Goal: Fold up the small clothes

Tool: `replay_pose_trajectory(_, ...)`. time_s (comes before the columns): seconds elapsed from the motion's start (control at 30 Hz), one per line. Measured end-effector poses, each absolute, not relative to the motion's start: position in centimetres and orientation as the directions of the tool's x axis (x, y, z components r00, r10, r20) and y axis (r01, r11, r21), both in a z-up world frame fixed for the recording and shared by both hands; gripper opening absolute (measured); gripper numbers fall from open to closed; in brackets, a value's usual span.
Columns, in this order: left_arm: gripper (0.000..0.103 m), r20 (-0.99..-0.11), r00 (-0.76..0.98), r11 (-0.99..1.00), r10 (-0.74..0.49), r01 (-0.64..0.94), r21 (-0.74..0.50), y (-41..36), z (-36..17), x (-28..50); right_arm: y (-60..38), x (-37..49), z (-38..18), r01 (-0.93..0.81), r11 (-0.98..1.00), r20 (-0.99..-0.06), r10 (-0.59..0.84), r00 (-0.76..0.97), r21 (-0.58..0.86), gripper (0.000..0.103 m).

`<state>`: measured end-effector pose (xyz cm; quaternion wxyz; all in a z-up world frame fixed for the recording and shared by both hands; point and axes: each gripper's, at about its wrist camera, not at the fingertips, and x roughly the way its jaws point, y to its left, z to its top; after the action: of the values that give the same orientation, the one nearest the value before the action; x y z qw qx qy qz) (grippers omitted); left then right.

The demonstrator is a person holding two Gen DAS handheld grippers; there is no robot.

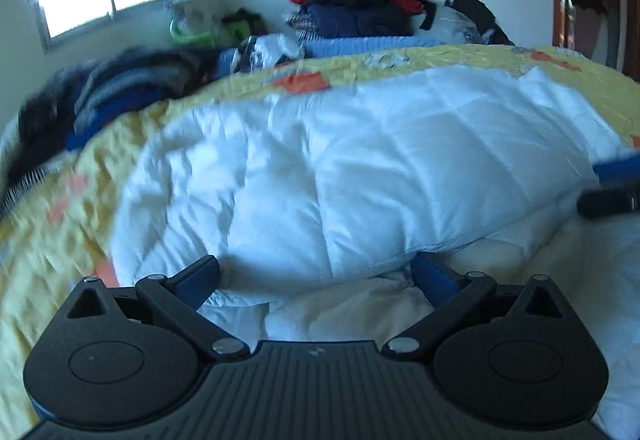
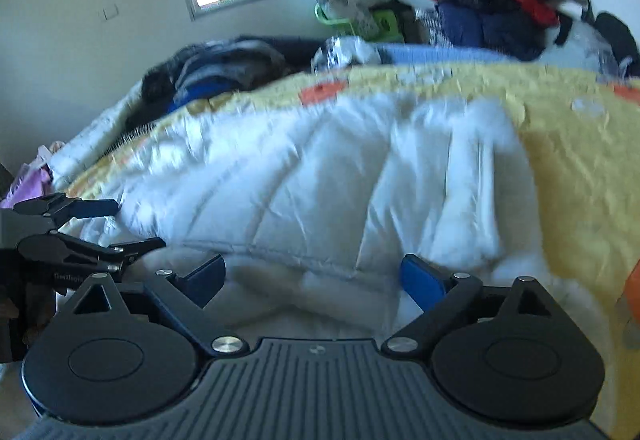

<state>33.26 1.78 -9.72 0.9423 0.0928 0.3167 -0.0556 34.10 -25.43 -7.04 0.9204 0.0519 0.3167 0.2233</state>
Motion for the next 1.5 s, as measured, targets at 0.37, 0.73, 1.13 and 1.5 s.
replay_pose_trajectory(0.37, 0.103, -0.601, 0.798, 0.980, -0.032, 0.144, 0.138, 2.1, -8.7, 31.7, -26.1, 33.8, -6.3, -0.324, 0.895, -0.579, 0.446, 0.683, 0.307, 0.090)
replay_pose_trajectory(0.73, 0.103, -0.559, 0.824, 0.963, -0.090, 0.216, 0.162, 2.0, -7.2, 26.4, -28.2, 26.1, -4.9, -0.340, 0.866, -0.504, 0.493, 0.709, 0.367, 0.099)
replay_pose_trajectory(1.13, 0.103, -0.649, 0.755, 0.972, -0.096, 0.212, 0.102, 4.4, -9.5, 35.0, -25.6, 34.4, -5.5, -0.345, 0.915, -0.568, 0.400, 0.719, 0.208, 0.098)
replay_pose_trajectory(1.5, 0.103, -0.579, 0.804, 0.935, -0.136, 0.298, 0.194, 3.2, -6.6, 31.9, -26.3, 32.8, -6.3, -0.312, 0.910, -0.520, 0.412, 0.748, 0.271, 0.093)
